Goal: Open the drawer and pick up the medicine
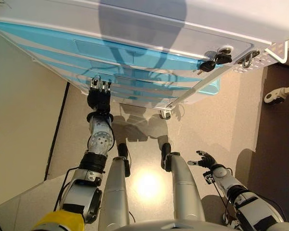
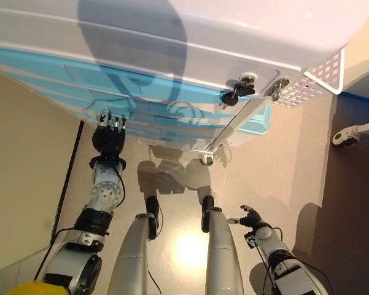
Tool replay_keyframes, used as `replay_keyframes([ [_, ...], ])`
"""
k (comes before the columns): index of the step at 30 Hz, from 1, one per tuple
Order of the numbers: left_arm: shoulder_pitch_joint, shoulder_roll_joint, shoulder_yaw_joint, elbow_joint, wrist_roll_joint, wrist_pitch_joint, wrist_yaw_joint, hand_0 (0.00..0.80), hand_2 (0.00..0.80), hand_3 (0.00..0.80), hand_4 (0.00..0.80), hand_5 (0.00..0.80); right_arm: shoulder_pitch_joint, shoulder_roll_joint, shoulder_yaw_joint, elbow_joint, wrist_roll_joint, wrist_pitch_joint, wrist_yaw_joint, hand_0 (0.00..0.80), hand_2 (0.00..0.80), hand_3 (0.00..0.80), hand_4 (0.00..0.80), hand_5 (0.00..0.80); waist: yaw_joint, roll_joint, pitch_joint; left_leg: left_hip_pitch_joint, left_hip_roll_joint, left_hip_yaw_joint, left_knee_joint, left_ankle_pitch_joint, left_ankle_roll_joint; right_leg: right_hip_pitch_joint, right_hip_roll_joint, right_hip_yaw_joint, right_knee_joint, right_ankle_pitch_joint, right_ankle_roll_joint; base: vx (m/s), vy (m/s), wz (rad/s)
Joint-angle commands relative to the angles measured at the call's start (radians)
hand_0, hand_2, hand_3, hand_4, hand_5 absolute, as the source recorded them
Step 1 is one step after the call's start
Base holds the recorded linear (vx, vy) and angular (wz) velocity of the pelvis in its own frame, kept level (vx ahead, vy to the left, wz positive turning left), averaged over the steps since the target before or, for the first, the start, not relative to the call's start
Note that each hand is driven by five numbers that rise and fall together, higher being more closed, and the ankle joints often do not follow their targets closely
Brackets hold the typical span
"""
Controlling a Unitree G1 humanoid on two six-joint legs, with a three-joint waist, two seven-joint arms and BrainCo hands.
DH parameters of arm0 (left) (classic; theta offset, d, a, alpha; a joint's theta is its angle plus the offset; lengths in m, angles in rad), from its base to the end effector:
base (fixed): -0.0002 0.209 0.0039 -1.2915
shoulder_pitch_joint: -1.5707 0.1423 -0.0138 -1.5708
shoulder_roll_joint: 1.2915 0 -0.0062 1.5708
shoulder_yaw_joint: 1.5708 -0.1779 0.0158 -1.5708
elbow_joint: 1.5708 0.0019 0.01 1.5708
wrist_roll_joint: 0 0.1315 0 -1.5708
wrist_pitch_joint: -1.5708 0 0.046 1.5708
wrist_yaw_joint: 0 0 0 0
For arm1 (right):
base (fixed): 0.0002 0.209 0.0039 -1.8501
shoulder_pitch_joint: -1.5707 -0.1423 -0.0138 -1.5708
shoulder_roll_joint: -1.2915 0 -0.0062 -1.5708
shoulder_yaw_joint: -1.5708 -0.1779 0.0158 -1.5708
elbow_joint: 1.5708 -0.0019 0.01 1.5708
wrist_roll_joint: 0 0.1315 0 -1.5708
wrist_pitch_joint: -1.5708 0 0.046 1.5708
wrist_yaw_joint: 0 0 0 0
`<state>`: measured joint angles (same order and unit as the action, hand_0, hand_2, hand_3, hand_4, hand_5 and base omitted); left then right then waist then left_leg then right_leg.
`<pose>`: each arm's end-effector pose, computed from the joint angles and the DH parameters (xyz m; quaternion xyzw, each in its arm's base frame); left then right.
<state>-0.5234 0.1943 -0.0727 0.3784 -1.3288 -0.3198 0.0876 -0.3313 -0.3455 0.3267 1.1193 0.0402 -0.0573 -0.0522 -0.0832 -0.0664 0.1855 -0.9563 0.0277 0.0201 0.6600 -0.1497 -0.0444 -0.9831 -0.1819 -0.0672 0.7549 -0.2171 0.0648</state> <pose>0.2882 0.1636 0.1115 -0.5318 -0.1264 0.0316 0.8368 0.1976 -0.2247 -0.0479 -0.2481 0.3627 0.0212 0.8980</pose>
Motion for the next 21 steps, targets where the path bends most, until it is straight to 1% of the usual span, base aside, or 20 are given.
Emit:
replay_keyframes([
  [1,0.009,-0.009,-0.009,-0.151,0.023,0.005,-0.081,0.8,0.8,0.8,0.8,0.8,0.013,-0.04,0.027,0.021,-0.021,-0.001,-0.005,0.0,0.0,0.0,0.0,0.0,-0.005,0.045,-0.016,0.011,-0.034,-0.049,-0.037,-0.014,0.029,0.035,0.01,-0.035,-0.07,0.044,0.024,-0.022,-0.02,0.06],
  [8,0.143,-0.044,-0.015,-0.225,0.005,0.036,-0.116,0.8,0.8,0.8,0.8,0.8,0.019,-0.039,0.023,0.012,-0.031,-0.004,-0.004,0.0,0.0,0.0,0.0,0.0,0.015,0.042,-0.001,0.031,-0.043,-0.063,-0.056,-0.001,0.033,0.059,0.013,-0.044,-0.085,0.048,0.021,-0.019,-0.015,0.11],
  [11,0.232,-0.06,-0.013,-0.242,-0.006,0.057,-0.134,0.8,0.8,0.8,0.8,0.8,0.026,-0.04,0.017,0.014,-0.039,-0.004,-0.001,0.0,0.0,0.0,0.0,0.0,0.026,0.043,0.005,0.042,-0.049,-0.07,-0.056,-0.001,0.036,0.071,0.013,-0.043,-0.084,0.046,0.019,-0.006,-0.014,0.05],
  [12,0.288,-0.066,-0.015,-0.249,-0.014,0.073,-0.147,0.8,0.8,0.8,0.8,0.8,0.032,-0.043,0.013,0.01,-0.044,-0.004,0.0,0.0,0.0,0.0,0.0,0.0,0.034,0.044,0.008,0.049,-0.051,-0.073,-0.059,0.0,0.038,0.076,0.012,-0.042,-0.084,0.045,0.018,0.0,0.0,0.0],
  [13,0.289,-0.066,-0.015,-0.25,-0.014,0.073,-0.147,0.8,0.8,0.8,0.8,0.8,0.033,-0.043,0.013,0.01,-0.044,-0.005,0.0,0.0,0.0,0.0,0.0,0.0,0.034,0.044,0.007,0.05,-0.051,-0.073,-0.059,0.0,0.038,0.077,0.012,-0.042,-0.084,0.045,0.018,-0.006,-0.017,0.04],
  [14,0.349,-0.068,-0.014,-0.249,-0.025,0.092,-0.156,0.8,0.8,0.8,0.8,0.8,0.035,-0.047,0.01,0.006,-0.051,-0.004,0.0,0.0,0.0,0.0,0.0,0.0,0.044,0.043,0.011,0.06,-0.053,-0.076,-0.064,0.003,0.039,0.087,0.012,-0.044,-0.085,0.044,0.017,-0.003,-0.01,0.07],
  [16,0.349,-0.068,-0.014,-0.249,-0.025,0.092,-0.155,0.8,0.8,0.8,0.8,0.8,0.036,-0.047,0.01,0.006,-0.051,-0.004,0.0,0.0,0.0,0.0,0.0,0.0,0.044,0.043,0.011,0.06,-0.053,-0.076,-0.064,0.003,0.039,0.087,0.012,-0.044,-0.085,0.044,0.017,-0.005,-0.015,0.1],
  [17,0.419,-0.073,-0.008,-0.209,-0.035,0.109,-0.158,0.8,0.8,0.8,0.8,0.8,0.036,-0.051,0.002,0.014,-0.059,-0.001,-0.003,0.0,0.0,0.0,0.0,0.0,0.06,0.043,0.022,0.073,-0.057,-0.082,-0.07,0.008,0.039,0.104,0.005,-0.052,-0.084,0.041,0.018,-0.006,-0.02,0.12],
  [20,0.436,-0.072,-0.003,-0.182,-0.038,0.116,-0.155,0.8,0.8,0.8,0.8,0.8,0.034,-0.055,-0.001,0.015,-0.061,-0.001,-0.005,0.0,0.0,0.0,0.0,0.0,0.065,0.045,0.027,0.081,-0.06,-0.085,-0.075,0.011,0.039,0.115,0.001,-0.057,-0.085,0.041,0.018,-0.004,-0.019,0.16],
  [21,0.465,-0.075,0.01,-0.127,-0.047,0.128,-0.148,0.8,0.8,0.8,0.8,0.8,0.035,-0.057,-0.007,0.016,-0.063,0.002,-0.006,0.0,0.0,0.0,0.0,0.0,0.074,0.046,0.038,0.097,-0.065,-0.092,-0.087,0.017,0.037,0.132,-0.004,-0.061,-0.087,0.039,0.019,-0.003,-0.027,0.22],
])
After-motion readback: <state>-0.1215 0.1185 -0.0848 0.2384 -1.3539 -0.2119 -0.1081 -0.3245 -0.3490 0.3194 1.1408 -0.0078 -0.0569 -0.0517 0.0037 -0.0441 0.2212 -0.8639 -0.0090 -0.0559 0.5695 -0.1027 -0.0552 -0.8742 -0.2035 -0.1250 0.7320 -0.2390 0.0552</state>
